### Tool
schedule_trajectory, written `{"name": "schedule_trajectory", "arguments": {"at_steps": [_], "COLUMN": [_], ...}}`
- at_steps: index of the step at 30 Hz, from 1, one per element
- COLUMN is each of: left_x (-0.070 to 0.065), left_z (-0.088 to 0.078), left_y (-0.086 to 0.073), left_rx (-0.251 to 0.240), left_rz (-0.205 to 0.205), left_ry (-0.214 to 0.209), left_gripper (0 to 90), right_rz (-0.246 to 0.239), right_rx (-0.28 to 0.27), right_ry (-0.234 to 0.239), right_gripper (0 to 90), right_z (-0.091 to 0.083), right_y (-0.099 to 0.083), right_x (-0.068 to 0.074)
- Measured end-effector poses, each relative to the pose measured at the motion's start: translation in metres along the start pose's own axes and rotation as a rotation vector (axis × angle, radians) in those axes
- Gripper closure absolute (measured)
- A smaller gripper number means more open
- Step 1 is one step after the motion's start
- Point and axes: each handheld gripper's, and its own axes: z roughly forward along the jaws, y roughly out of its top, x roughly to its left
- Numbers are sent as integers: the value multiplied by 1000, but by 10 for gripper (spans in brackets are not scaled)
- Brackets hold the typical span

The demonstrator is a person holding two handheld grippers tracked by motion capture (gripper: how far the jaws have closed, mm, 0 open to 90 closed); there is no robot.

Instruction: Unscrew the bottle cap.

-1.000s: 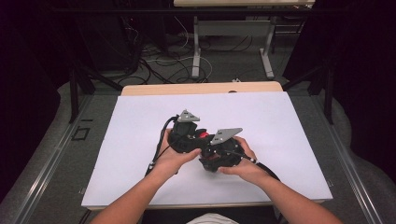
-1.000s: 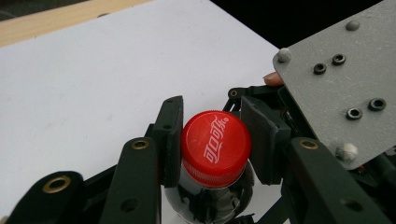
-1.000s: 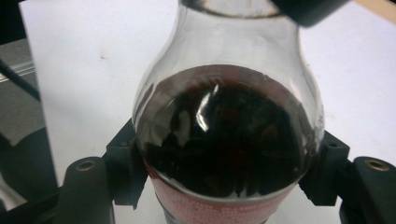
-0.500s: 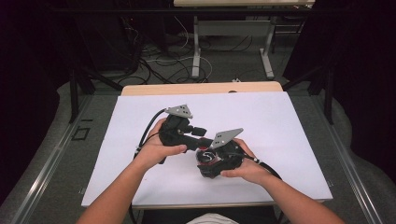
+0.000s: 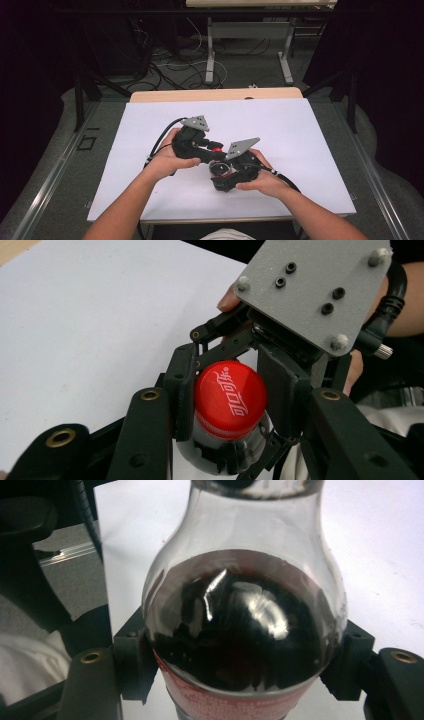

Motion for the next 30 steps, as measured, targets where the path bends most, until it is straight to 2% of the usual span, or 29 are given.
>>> {"name": "schedule_trajectory", "arguments": {"at_steps": [2,6,7,9,11,13,16,17,18,19,20,21,23,25,26,27,30], "left_x": [-1,-4,-4,-6,-10,-11,-14,-14,-14,-13,-11,-9,-4,2,4,7,11], "left_z": [1,6,6,9,11,12,15,15,14,13,11,8,5,0,-2,-3,-8], "left_y": [0,-2,-1,-2,-2,-2,-2,-1,-1,-1,-1,0,1,0,0,0,1], "left_rx": [-12,-68,-66,-95,-115,-126,-163,-160,-161,-158,-164,-153,-140,-136,-127,-127,-79], "left_rz": [-26,-98,-111,-130,-172,-186,-243,-240,-227,-220,-209,-198,-195,-144,-140,-119,-40], "left_ry": [30,124,138,196,244,290,338,350,348,339,325,304,241,195,163,128,23], "left_gripper": [614,614,615,615,615,615,612,610,608,603,588,572,531,513,495,492,469], "right_rz": [9,24,32,30,39,49,59,66,79,75,69,88,85,80,76,78,60], "right_rx": [-3,-4,-7,-6,-12,-6,-10,-7,10,1,2,-7,-10,-17,-13,-13,-3], "right_ry": [-25,-90,-109,-150,-186,-210,-236,-239,-227,-236,-225,-218,-192,-174,-164,-154,-111], "right_gripper": [302,302,302,302,302,302,302,302,302,302,302,302,302,302,302,301,302], "right_z": [1,3,4,5,7,8,9,10,9,9,9,9,7,6,6,6,4], "right_y": [0,2,2,3,4,5,7,8,9,9,10,10,10,9,9,9,8], "right_x": [-1,-3,-3,-4,-5,-4,-5,-5,-5,-6,-7,-7,-8,-8,-8,-7,-6]}}
